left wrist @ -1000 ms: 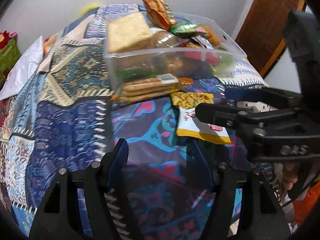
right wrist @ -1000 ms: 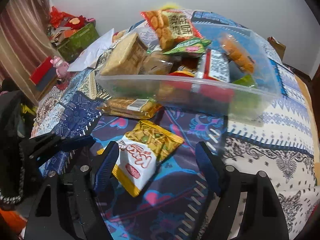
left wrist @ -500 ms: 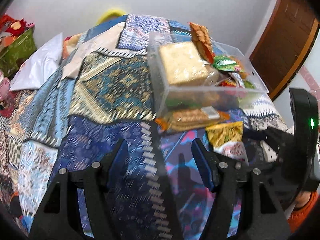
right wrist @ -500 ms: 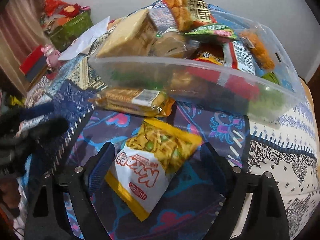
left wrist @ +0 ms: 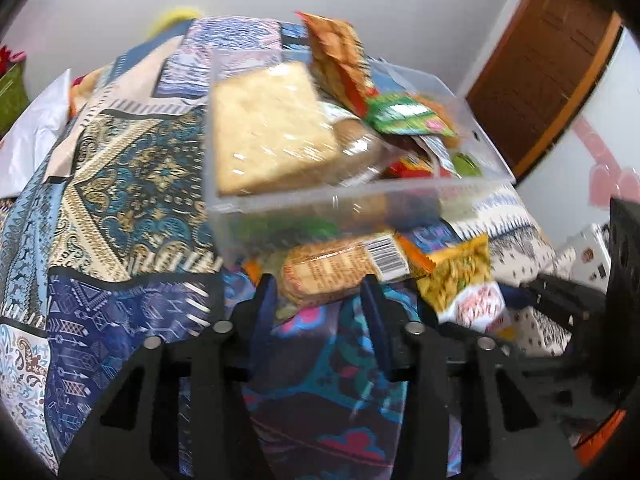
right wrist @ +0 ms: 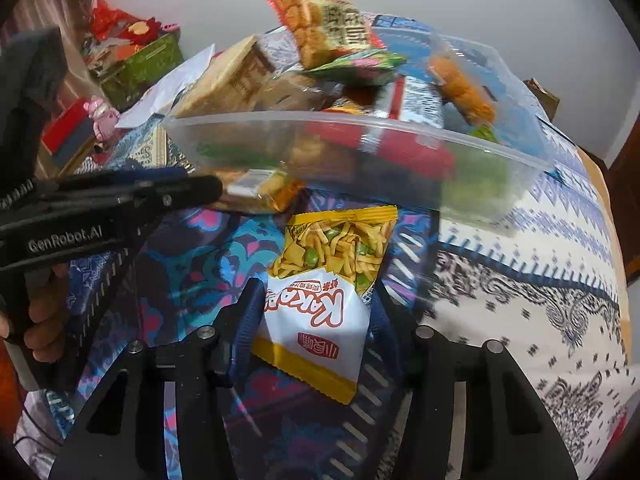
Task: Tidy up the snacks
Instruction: 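Reach left tool to biscuit stick pack while right tool reaches yellow-white chip bag, then grasp biscuit stick pack with left tool while right tool grasps yellow-white chip bag, then place biscuit pack with left tool while right tool places chip bag in clear box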
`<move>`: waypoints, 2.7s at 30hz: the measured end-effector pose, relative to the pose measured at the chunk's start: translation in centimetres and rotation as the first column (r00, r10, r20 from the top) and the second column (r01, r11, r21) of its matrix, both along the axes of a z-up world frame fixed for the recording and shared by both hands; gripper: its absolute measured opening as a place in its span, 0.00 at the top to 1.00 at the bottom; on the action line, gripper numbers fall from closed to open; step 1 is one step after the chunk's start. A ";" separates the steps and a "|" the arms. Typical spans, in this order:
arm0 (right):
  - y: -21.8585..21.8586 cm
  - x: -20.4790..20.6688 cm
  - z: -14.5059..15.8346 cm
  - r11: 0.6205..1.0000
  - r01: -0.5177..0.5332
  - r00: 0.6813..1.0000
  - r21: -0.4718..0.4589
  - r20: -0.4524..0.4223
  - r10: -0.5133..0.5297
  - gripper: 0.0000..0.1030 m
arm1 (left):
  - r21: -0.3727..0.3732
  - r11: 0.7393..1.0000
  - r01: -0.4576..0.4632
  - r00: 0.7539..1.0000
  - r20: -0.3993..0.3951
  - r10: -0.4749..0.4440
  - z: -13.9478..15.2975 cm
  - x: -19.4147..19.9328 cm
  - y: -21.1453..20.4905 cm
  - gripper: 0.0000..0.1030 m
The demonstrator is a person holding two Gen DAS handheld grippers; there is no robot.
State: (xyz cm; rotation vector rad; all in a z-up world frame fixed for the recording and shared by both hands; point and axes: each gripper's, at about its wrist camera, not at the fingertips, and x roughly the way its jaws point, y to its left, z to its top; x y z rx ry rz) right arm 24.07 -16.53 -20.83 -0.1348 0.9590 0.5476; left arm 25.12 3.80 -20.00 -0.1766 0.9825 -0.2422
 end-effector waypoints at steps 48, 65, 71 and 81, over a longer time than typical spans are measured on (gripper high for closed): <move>-5.6 -0.7 1.3 0.988 0.096 0.995 0.124 -0.003 -0.097 0.78 | 0.074 0.996 0.055 0.997 0.054 -0.059 2.2 -3.6 -6.2 0.65; -5.4 0.3 8.3 0.977 0.104 0.971 0.187 0.195 -0.141 0.81 | 0.064 0.994 -0.085 0.961 0.268 0.065 10.8 -3.3 -3.5 0.65; -4.7 2.2 10.0 0.971 0.113 0.954 0.211 0.250 -0.166 0.81 | 0.051 0.993 -0.106 0.954 0.288 0.087 11.5 -1.4 -3.3 0.65; -3.0 6.1 10.1 0.963 0.107 0.953 0.246 0.249 -0.170 0.81 | 0.047 0.990 -0.131 0.958 0.264 0.114 10.3 2.7 -3.3 0.65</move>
